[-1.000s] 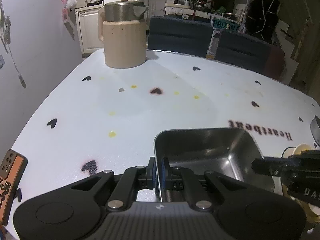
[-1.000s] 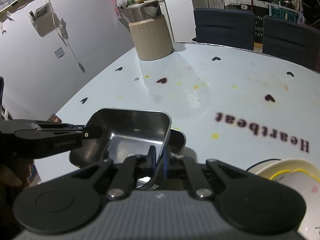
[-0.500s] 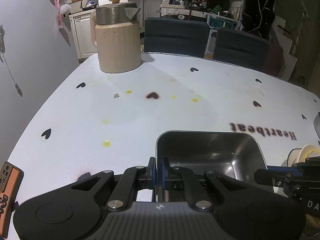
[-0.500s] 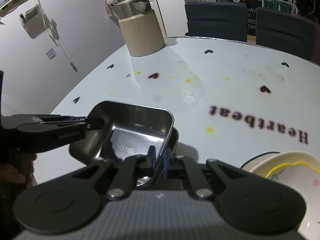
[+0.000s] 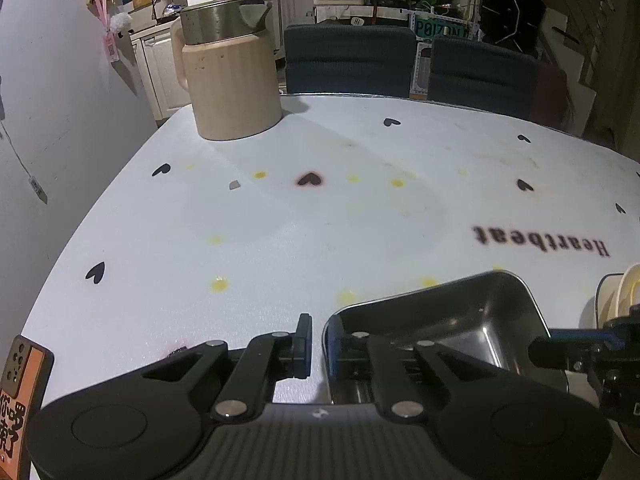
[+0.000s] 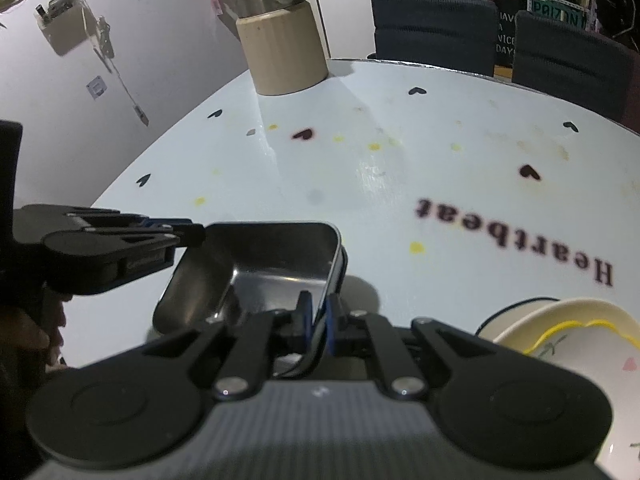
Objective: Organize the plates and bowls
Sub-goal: 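Lower the small steel tray into the large steel tray with both grippers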
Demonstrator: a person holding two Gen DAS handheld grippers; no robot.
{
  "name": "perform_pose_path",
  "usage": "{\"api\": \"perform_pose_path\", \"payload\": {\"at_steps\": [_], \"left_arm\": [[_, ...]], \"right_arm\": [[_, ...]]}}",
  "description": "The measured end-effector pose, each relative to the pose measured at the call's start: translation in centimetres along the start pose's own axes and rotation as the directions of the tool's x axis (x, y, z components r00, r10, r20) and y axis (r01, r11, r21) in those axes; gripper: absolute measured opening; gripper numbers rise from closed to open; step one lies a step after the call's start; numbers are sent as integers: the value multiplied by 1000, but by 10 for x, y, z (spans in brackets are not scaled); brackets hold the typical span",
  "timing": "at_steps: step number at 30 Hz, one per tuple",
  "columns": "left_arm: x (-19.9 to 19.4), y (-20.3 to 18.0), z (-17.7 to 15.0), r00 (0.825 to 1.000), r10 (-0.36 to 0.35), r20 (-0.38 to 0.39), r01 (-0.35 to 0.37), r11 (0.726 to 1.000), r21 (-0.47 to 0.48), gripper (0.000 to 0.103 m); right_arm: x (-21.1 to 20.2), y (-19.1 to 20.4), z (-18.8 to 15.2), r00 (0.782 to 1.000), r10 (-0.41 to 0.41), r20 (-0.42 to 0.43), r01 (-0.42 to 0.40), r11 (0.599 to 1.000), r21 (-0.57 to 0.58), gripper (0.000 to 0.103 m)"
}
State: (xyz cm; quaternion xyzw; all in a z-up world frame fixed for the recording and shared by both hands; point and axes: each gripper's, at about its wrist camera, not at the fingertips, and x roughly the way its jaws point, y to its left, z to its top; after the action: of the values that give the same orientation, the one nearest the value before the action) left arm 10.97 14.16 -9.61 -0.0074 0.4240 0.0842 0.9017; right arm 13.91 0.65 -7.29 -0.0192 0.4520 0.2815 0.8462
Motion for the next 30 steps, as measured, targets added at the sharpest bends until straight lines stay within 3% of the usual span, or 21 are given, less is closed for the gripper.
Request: {"api": "perform_pose_path", "payload": {"at_steps": [14,19,30], "left_arm": [[15,-7,12,1000,7,-5,-7,1000,24,12],[18,-5,15,1000,12,-1,-12,1000,12,13],[22,0,18,1000,17,-14,-17,1000,-16,16]], "right_arm": [[13,-9,-6,997,42,-71,-34,993,113,11],[13,-8,-6,999,15,-52,-9,993,116,11],[15,-9,-5,998,38,-47,-30,988,150,12]]}}
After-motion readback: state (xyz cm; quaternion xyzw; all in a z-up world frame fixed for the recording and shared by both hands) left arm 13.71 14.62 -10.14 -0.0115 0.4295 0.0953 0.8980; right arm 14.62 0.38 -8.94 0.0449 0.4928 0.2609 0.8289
